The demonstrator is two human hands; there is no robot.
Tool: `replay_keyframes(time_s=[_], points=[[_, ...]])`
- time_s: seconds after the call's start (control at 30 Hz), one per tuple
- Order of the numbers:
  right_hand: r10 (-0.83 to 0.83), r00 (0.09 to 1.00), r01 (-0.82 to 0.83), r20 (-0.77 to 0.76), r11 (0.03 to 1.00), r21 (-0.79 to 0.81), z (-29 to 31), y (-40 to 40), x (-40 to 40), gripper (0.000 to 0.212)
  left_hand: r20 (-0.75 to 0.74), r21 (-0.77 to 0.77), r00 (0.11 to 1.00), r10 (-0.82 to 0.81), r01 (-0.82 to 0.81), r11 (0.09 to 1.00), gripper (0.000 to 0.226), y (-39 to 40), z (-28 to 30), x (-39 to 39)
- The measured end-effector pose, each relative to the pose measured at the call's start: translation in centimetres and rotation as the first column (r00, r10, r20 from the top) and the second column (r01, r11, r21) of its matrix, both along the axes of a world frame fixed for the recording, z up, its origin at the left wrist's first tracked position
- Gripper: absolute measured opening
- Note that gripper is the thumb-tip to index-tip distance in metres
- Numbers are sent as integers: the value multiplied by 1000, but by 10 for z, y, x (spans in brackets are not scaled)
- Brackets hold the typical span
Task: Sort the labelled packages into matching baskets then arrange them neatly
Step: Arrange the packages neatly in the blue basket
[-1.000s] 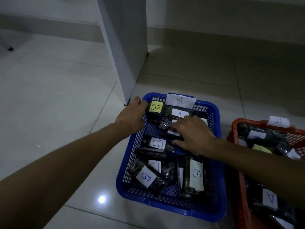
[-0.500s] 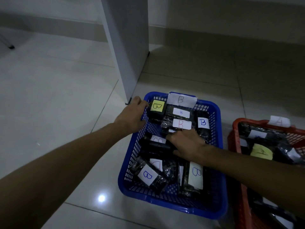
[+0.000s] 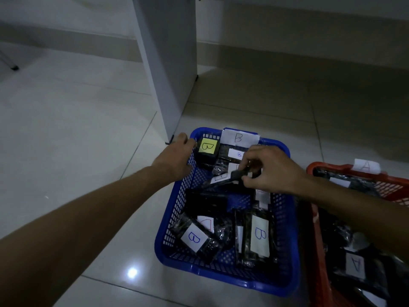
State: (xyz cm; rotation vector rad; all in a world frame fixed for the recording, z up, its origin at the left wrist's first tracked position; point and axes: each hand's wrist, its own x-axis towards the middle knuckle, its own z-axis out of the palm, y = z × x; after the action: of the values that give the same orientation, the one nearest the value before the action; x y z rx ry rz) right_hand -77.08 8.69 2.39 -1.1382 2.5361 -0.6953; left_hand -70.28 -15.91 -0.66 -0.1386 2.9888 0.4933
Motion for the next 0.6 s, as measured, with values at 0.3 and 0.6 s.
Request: replay_keyframes(time_s=[0.3,0.6], points=[[-247,949,229,-198,967,-111,-11,17,-32,21,-4,-46,1000,16,-17,999,58,6,3,-5],[-206,960,233,-187,963,135,-39,3,-42,33,-26,-33,999,19,-20,999,57,4,-2,-8]])
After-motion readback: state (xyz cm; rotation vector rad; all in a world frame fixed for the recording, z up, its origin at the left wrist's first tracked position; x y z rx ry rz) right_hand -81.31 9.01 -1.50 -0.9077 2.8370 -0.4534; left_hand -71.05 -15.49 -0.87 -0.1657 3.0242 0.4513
